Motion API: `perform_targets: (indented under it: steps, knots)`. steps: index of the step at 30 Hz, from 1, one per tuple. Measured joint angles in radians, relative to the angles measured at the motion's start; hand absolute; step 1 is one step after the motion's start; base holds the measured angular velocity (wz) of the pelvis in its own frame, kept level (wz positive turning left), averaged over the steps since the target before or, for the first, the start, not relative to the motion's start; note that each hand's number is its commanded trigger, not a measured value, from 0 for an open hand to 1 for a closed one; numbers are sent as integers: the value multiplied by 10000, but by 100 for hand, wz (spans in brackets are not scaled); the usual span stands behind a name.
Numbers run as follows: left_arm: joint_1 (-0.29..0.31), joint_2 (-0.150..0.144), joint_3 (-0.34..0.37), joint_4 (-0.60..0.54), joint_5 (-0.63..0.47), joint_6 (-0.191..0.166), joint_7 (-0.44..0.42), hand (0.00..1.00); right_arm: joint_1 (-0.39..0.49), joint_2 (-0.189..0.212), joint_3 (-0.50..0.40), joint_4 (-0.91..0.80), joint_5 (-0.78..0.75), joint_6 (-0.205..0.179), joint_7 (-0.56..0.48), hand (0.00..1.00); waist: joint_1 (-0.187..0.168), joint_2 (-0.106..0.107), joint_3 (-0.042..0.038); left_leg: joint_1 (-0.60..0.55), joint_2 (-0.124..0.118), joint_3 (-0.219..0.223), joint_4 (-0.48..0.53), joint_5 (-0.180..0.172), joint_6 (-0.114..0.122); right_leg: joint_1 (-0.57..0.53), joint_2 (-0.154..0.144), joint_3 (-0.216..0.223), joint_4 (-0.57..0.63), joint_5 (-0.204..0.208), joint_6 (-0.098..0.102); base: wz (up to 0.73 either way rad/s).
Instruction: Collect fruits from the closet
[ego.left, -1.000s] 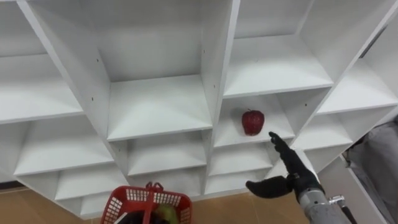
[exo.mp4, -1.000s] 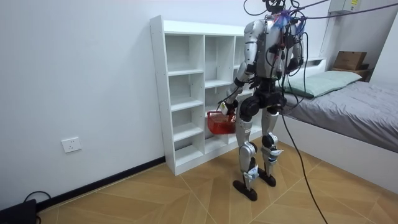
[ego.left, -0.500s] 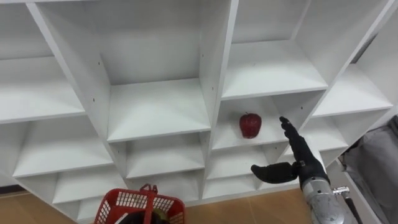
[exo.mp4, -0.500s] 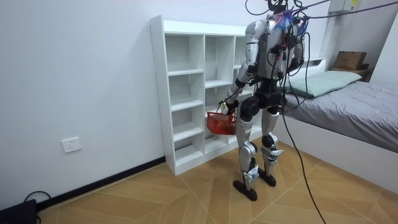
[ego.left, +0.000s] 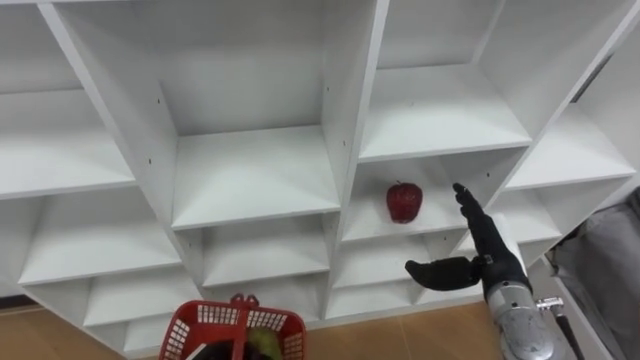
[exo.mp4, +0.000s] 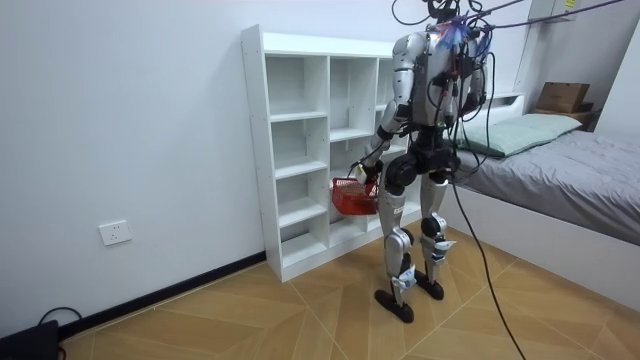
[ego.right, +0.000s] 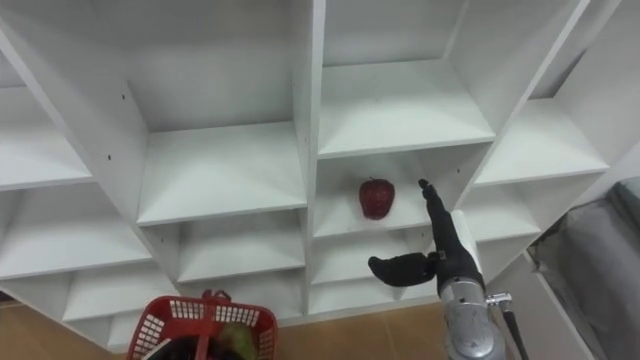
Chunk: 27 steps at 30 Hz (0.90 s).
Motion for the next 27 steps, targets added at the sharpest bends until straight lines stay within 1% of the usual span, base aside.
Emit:
perform_targets:
  steps: [4, 6, 8, 10, 11, 13, 15, 16, 19, 21, 22, 24, 27]
  knots:
    - [-1, 18, 0, -111, 8, -2, -71, 100, -23, -76, 8, 6, 256, -30, -70, 0, 28, 29, -6, -33, -7, -46, 4, 0, 0, 12, -30, -138, 2, -1, 0, 5]
    - [3, 40, -2, -113, 5, -2, -71, 100, -88, -257, 42, 127, 424, -100, -292, 0, 48, 33, 1, -80, -13, -87, 26, 2, 3, 12, -48, -167, 28, -2, 0, 5]
    - [3, 68, -2, -119, 6, -2, -71, 100, -170, -310, 38, 184, 606, -103, -415, 0, 51, 16, 12, -146, -21, -114, 76, 3, 4, 3, -84, -224, 36, -8, 0, 7]
    - [-32, 92, 5, -126, 7, -2, -73, 100, -559, -309, 33, 592, 618, -137, -456, 0, 15, -10, 37, -253, -23, -128, 172, 3, 5, -35, -92, -246, 48, -9, 0, 6]
    - [-78, 94, 4, -125, 13, -2, -91, 100, -902, -310, 17, 1002, 620, -138, -550, 0, 16, -28, 47, -303, -23, -144, 172, 3, 5, -115, -108, -247, 62, -6, -2, 0]
    - [-127, 114, 7, -123, 57, -2, -155, 100, -1306, -331, -60, 1451, 644, -138, -686, 0, 26, -44, 39, -404, -29, -251, 202, 5, 8, -175, -116, -303, 62, 1, -5, 8]
    - [-177, 214, 0, -172, 450, 6, -292, 100, -1711, -473, -48, 1915, 777, -141, -808, 0, 48, -98, 60, -507, -22, -302, 248, 6, 9, -282, -138, -368, 53, -1, -8, 10]
    - [-197, 236, 3, -212, 539, 6, -296, 100, -1800, -504, -46, 1967, 778, -141, -809, 0, 64, -108, 48, -604, -21, -308, 280, 6, 9, -355, -138, -376, 56, 0, -9, 6]
    - [-366, 274, -36, -221, 984, 7, -309, 100, -2249, -588, -28, 2172, 719, -141, -813, 0, 70, -118, 52, -983, -22, -402, 456, 7, 9, -639, -149, -490, 169, 7, -23, 8]
    - [-477, 284, -42, -216, 1372, 15, -356, 100, -2455, -608, -33, 2178, 718, -141, -813, 0, 57, -121, 54, -1255, -19, -496, 536, 7, 10, -894, -167, -632, 320, 3, -29, 7]
    - [-508, 287, -43, -212, 1386, 18, -369, 100, -2489, -616, -34, 2195, 721, -141, -812, 0, 49, -121, 57, -1311, -17, -528, 564, 7, 10, -945, -182, -683, 362, 3, -29, 11]
    - [-615, 287, -43, -194, 1385, 20, -397, 100, -2671, -665, -40, 2491, 714, -142, -784, 0, 23, -121, 63, -1502, -21, -593, 681, 7, 10, -1068, -267, -1006, 418, 3, -29, 11]
    - [-802, 284, -39, -176, 1381, 25, -464, 100, -2945, -754, -85, 3021, 691, -141, -769, 0, 44, -101, 87, -1659, -24, -673, 817, 6, 11, -1112, -325, -1202, 442, 3, -30, 12]
